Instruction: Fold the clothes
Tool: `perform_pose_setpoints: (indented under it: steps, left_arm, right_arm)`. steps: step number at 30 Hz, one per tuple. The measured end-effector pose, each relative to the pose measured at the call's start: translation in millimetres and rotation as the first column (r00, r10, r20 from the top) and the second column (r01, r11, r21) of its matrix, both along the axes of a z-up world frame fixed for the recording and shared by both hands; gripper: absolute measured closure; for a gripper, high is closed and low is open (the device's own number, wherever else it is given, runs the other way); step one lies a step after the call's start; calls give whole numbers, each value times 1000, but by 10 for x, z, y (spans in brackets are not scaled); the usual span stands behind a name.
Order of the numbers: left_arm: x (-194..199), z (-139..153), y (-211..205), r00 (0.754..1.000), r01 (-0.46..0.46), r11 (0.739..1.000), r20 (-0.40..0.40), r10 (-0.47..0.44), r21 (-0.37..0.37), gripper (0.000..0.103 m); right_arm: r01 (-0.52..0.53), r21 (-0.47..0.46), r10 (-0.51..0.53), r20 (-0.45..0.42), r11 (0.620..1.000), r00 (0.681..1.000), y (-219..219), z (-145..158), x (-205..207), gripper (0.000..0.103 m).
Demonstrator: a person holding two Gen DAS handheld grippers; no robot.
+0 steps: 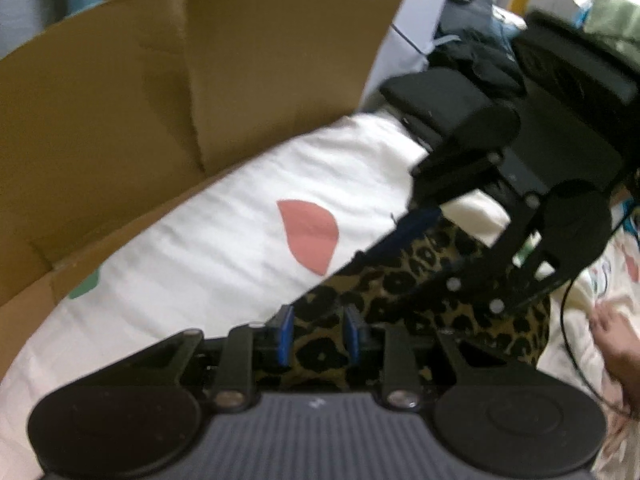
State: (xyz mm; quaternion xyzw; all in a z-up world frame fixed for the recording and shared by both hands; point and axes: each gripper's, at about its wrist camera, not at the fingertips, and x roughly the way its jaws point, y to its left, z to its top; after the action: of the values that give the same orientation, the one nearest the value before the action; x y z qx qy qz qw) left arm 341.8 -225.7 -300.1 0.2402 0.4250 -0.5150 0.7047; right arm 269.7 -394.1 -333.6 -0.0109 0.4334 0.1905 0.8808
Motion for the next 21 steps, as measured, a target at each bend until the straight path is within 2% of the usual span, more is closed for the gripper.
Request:
perform_pose_setpoints:
  steps: [3, 7, 8, 9, 10, 16, 18, 19, 20, 21]
  left_arm:
    - [-4, -70, -33, 1000, 28, 999, -2, -28, 26, 69]
    - [-22, -99, -27, 999, 52, 998, 10, -53, 37, 71]
    - [-30, -99, -27, 998, 61, 997, 10, -61, 40, 79]
    - [-37, -95, -30, 998, 69, 997, 5, -69, 43, 92]
    - [-46, -89, -37, 997, 78, 996, 0, -79, 45, 98]
    - [-169, 29, -29, 987, 132, 991, 88, -134, 26, 101]
    - [-182, 78, -20, 985, 136, 991, 109, -136, 13, 102]
    - [-181, 97, -18, 983, 136, 991, 122, -136, 11, 102]
    - [-182, 109, -18, 981, 137, 990, 135, -138, 13, 102]
    - [-180, 111, -20, 980, 139, 990, 144, -140, 18, 102]
  right_arm:
    - [-23, -14, 23, -5, 1000, 1000, 39, -42, 48, 61]
    - [-45, -31, 44, -10, 999, 999, 69, -74, 89, 62]
    - [-47, -33, 46, -14, 998, 999, 71, -70, 100, 62]
    - [-49, -36, 48, -17, 998, 999, 74, -60, 112, 62]
    - [-51, -39, 51, -21, 998, 999, 78, -49, 124, 63]
    - [-56, -34, 55, -24, 998, 998, 65, -21, 114, 63]
    - [-46, -38, 45, -23, 998, 999, 54, -11, 110, 77]
    - [-39, -41, 38, -22, 998, 999, 49, -4, 109, 93]
    - [-32, -44, 31, -21, 999, 999, 44, 3, 108, 103]
    - [-25, -47, 24, -20, 999, 1000, 39, 10, 107, 103]
